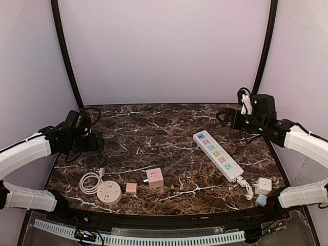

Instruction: Insert the plug

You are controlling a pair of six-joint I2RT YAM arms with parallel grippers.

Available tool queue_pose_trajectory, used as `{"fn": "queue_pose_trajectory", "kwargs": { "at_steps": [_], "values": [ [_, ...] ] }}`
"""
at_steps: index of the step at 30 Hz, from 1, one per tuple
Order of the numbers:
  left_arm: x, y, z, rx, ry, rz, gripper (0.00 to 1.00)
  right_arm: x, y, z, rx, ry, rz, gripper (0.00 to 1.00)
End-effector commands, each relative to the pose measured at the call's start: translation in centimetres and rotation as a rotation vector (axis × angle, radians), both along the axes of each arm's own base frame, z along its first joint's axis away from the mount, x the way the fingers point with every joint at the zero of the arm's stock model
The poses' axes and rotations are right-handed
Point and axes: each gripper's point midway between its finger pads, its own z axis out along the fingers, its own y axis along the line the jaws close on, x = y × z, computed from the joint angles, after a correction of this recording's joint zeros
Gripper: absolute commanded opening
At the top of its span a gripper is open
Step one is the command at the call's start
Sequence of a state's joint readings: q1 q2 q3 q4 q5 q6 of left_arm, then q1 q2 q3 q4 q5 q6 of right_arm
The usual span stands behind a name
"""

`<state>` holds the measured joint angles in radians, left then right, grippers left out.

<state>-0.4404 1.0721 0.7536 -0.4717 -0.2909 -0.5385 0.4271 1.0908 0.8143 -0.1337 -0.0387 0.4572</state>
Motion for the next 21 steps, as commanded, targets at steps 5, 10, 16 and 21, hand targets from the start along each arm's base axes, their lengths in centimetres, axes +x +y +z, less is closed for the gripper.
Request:
{"fn": "queue_pose_trajectory", "kwargs": {
  "at_steps": [5, 10, 16, 21],
  "values": [
    [-0.3, -9.8, 0.4, -0.038, 0.054, -0.369, 0.94, -2.7, 4.8, -0.6, -0.092, 0.018, 0.094, 0.99],
    [-1.9, -16.0, -0.3, -0.025, 0.058, -0.651, 0.95, -4.5, 7.3, -0.9, -0.11, 0.015, 0.184, 0.99],
    [-4.5, -20.6, -0.4, 0.017, 0.001, -0.884, 1.0, -5.7, 7.4, -1.3, -0.092, 0.008, 0.209, 0.98],
    [-5.9, -22.4, -0.9, 0.021, -0.034, -1.002, 1.0, -6.1, 7.2, -1.8, -0.097, 0.012, 0.212, 0.99]
  ]
}}
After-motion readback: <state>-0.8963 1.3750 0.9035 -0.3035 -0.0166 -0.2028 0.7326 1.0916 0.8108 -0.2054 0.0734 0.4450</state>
